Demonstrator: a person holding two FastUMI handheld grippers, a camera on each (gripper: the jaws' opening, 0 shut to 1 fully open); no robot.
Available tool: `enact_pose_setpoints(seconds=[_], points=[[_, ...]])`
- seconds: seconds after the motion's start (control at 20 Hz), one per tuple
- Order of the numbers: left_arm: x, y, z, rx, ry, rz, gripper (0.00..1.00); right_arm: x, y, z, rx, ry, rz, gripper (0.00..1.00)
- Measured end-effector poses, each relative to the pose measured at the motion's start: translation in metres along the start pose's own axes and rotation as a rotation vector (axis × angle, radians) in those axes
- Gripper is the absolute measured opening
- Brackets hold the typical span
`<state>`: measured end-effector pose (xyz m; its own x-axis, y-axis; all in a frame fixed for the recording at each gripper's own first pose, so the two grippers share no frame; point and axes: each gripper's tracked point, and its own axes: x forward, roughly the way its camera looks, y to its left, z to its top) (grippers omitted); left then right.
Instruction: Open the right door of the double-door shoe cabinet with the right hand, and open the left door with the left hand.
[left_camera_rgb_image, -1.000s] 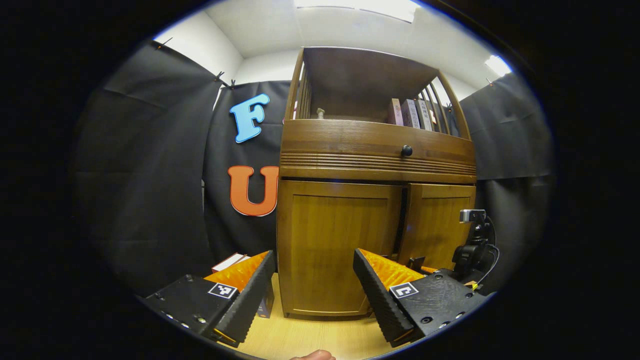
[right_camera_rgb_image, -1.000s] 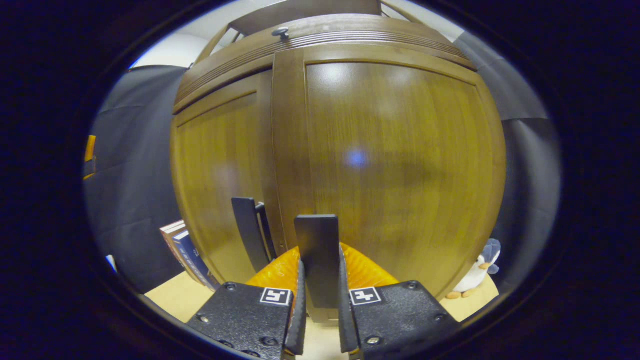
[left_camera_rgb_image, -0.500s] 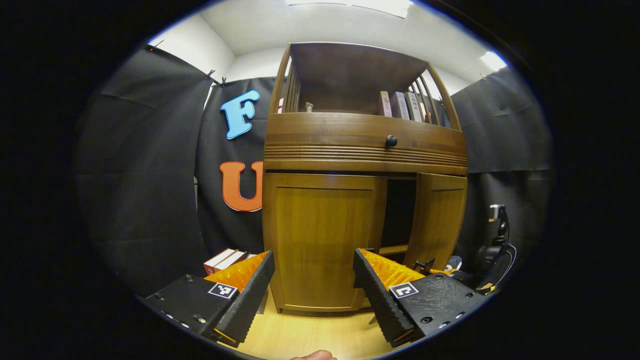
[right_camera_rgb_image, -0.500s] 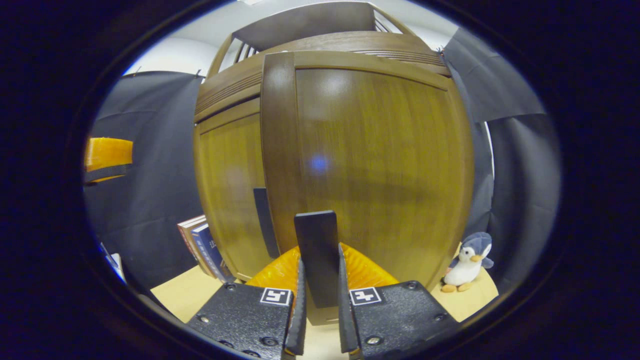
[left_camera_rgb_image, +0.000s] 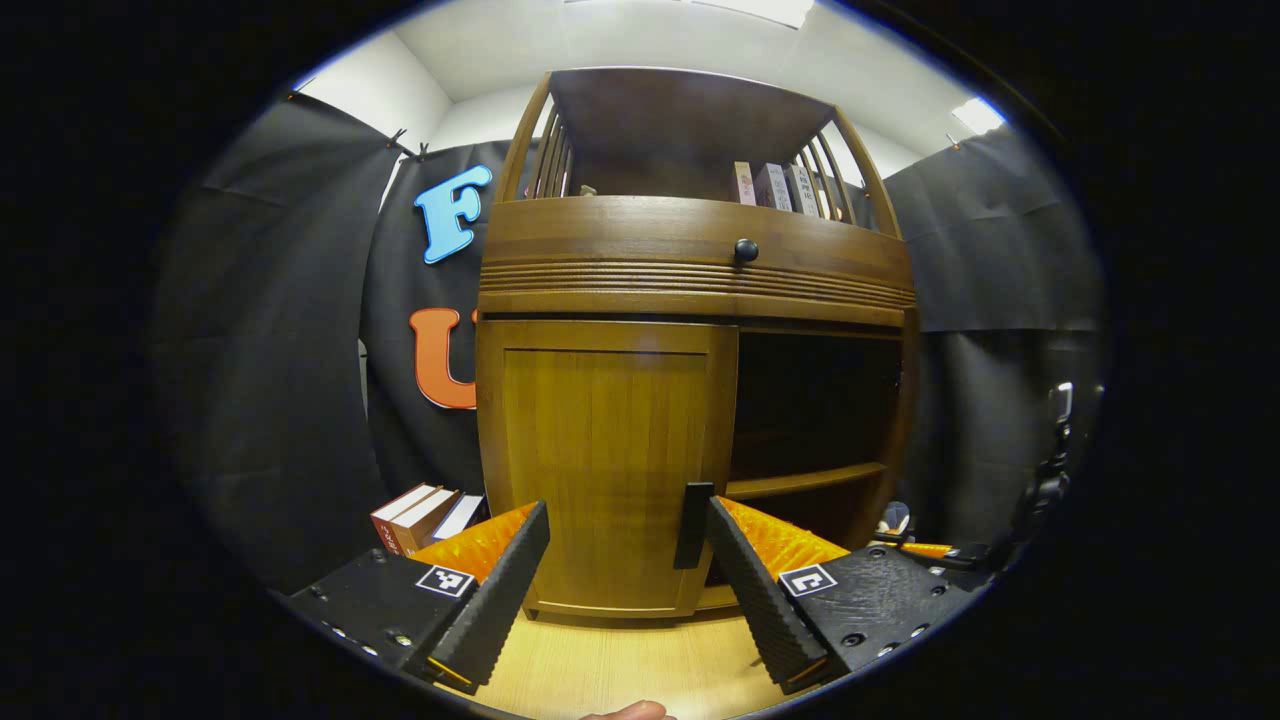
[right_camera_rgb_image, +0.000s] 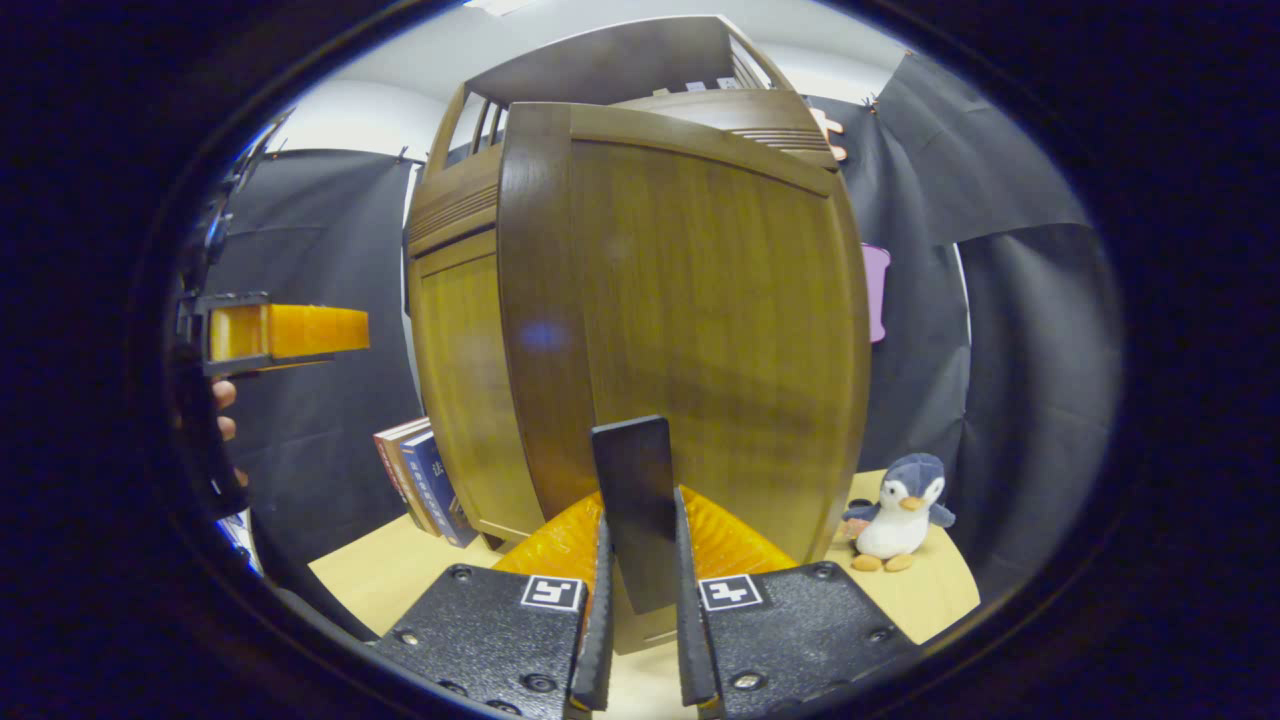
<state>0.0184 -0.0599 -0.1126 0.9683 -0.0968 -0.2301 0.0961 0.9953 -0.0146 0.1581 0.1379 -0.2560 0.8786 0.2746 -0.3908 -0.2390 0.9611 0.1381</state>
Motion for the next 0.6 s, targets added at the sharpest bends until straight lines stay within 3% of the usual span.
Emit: enact_pose_setpoints(seconds=[0.25,0.3,0.35,0.55,0.6], points=[[0.017,-0.018,-0.021,-0.035,0.029,-0.050,0.95,0.000,-0.005,0.001,-0.014,0.006,-0.063,0.29],[0.021,-0.019,-0.023,-0.039,0.036,-0.052,1.00,-0.001,-0.006,0.001,-0.025,0.016,-0.082,0.29],[0.024,-0.022,-0.025,-0.041,0.040,-0.056,0.95,-0.003,-0.007,-0.001,-0.035,0.034,-0.102,0.29],[0.039,-0.032,-0.036,-0.056,0.074,-0.078,0.95,-0.005,-0.008,-0.002,-0.027,0.095,-0.119,0.28],[0.044,-0.033,-0.038,-0.059,0.084,-0.079,1.00,-0.004,-0.008,0.002,-0.019,0.083,-0.119,0.28]])
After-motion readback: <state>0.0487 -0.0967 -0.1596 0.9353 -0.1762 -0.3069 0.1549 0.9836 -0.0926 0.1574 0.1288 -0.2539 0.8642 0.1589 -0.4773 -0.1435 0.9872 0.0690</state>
